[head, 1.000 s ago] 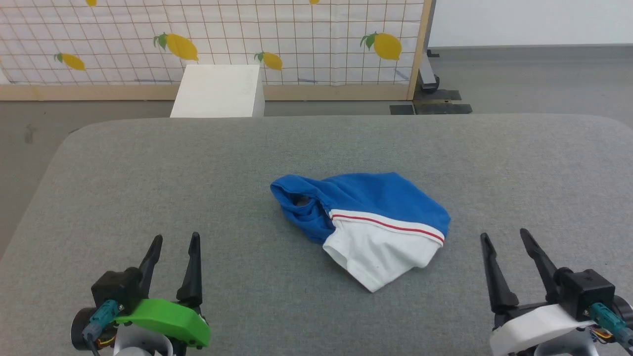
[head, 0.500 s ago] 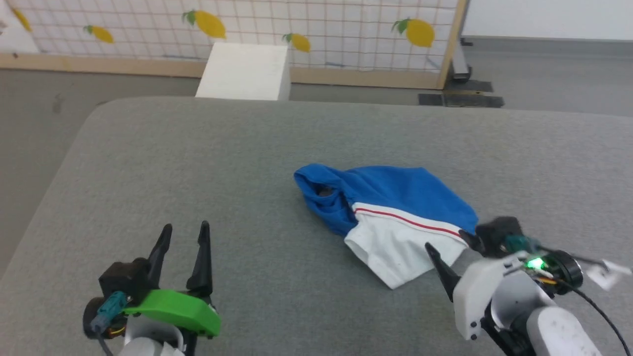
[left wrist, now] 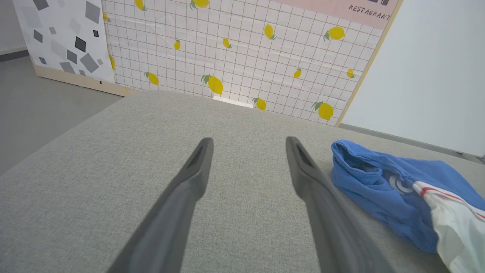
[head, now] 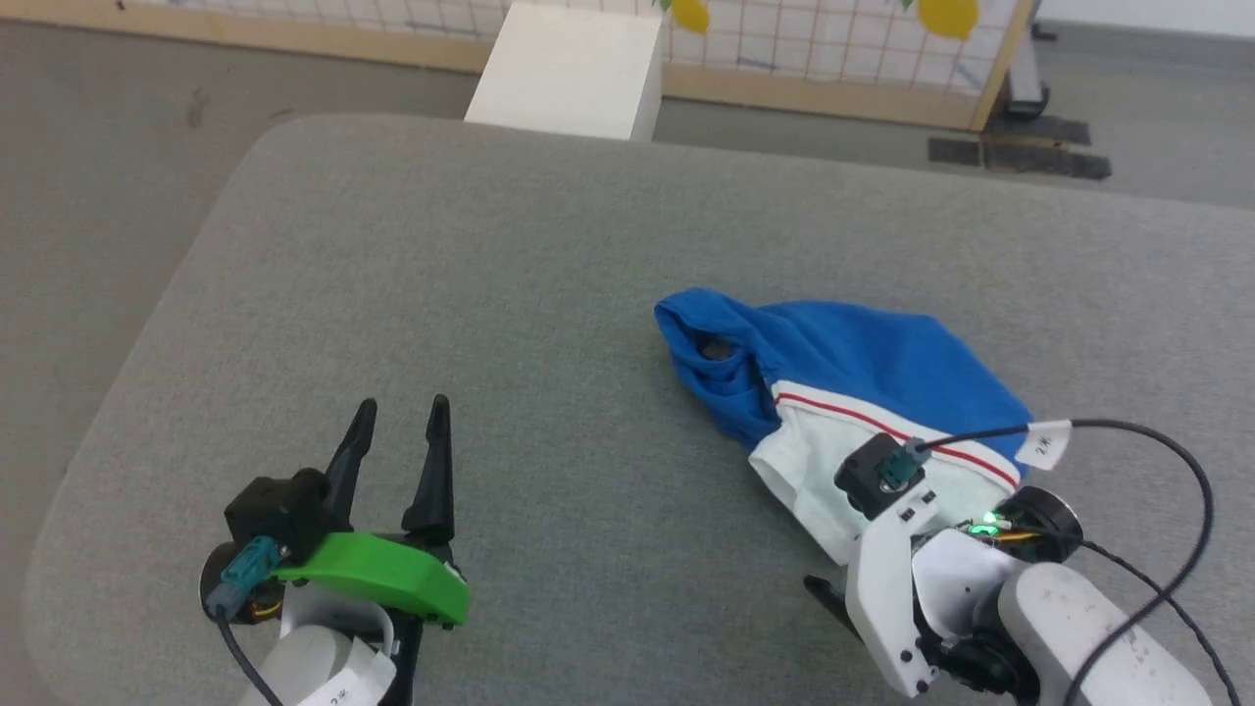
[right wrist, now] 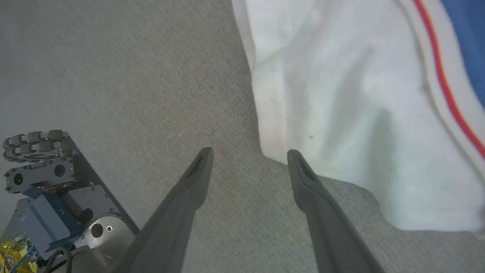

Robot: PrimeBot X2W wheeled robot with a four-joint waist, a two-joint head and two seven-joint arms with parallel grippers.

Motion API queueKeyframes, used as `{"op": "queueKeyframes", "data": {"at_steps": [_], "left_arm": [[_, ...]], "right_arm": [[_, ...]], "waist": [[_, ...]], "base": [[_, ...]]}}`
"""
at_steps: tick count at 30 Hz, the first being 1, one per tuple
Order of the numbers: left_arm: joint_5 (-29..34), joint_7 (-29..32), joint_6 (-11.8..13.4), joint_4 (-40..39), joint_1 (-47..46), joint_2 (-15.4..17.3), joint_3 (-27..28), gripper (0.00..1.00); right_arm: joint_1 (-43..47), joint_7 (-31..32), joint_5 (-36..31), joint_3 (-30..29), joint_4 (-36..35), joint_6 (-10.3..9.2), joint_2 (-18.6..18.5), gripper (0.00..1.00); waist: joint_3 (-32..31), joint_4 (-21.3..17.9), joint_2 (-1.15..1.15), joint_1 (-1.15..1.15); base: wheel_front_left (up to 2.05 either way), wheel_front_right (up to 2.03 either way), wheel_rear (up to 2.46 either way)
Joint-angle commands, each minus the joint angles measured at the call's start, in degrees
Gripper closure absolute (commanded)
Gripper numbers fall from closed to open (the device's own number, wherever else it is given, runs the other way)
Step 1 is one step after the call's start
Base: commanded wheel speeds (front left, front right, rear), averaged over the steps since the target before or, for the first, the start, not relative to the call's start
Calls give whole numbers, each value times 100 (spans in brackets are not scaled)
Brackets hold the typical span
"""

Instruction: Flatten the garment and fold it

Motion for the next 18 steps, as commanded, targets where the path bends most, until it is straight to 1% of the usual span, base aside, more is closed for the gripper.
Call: {"op": "queueKeyframes", "data": {"at_steps": [1, 7, 10, 11, 12, 13, 15, 18], "left_arm": [[80, -26, -45, 33, -109, -58, 32, 0], [202, -27, -160, 128, -174, -190, 137, 0], [267, -27, -211, 172, -186, -250, 193, 0], [282, -27, -224, 183, -187, -265, 209, 0], [302, -27, -242, 198, -187, -283, 228, 0], [318, -27, -256, 214, -183, -293, 241, 0], [352, -27, -286, 252, -169, -313, 270, 0], [399, -27, -323, 307, -142, -335, 305, 0]], "right_arm": [[-153, 44, 75, 72, 163, -10, -34, 0], [-347, 312, 410, 563, 921, -10, -81, 0], [-374, 382, 605, 847, 1145, -10, -125, 1], [-386, 381, 672, 909, 1192, -10, -124, 23], [-414, 377, 726, 989, 1246, -10, -133, 91], [-439, 367, 773, 1044, 1286, -10, -136, 100], [-520, 304, 856, 1160, 1331, -10, -129, 100], [-723, 25, 884, 1313, 1273, -10, -141, 100]], "waist": [[176, 140, 69, 0], [310, 213, 69, 0], [336, 229, 69, 0], [341, 228, 69, 0], [338, 225, 69, 0], [330, 219, 69, 0], [290, 198, 69, 0], [195, 158, 69, 0]], "base": [[0, 0, 0], [0, 0, 0], [0, 0, 0], [0, 0, 0], [0, 0, 0], [0, 0, 0], [0, 0, 0], [0, 0, 0]]}}
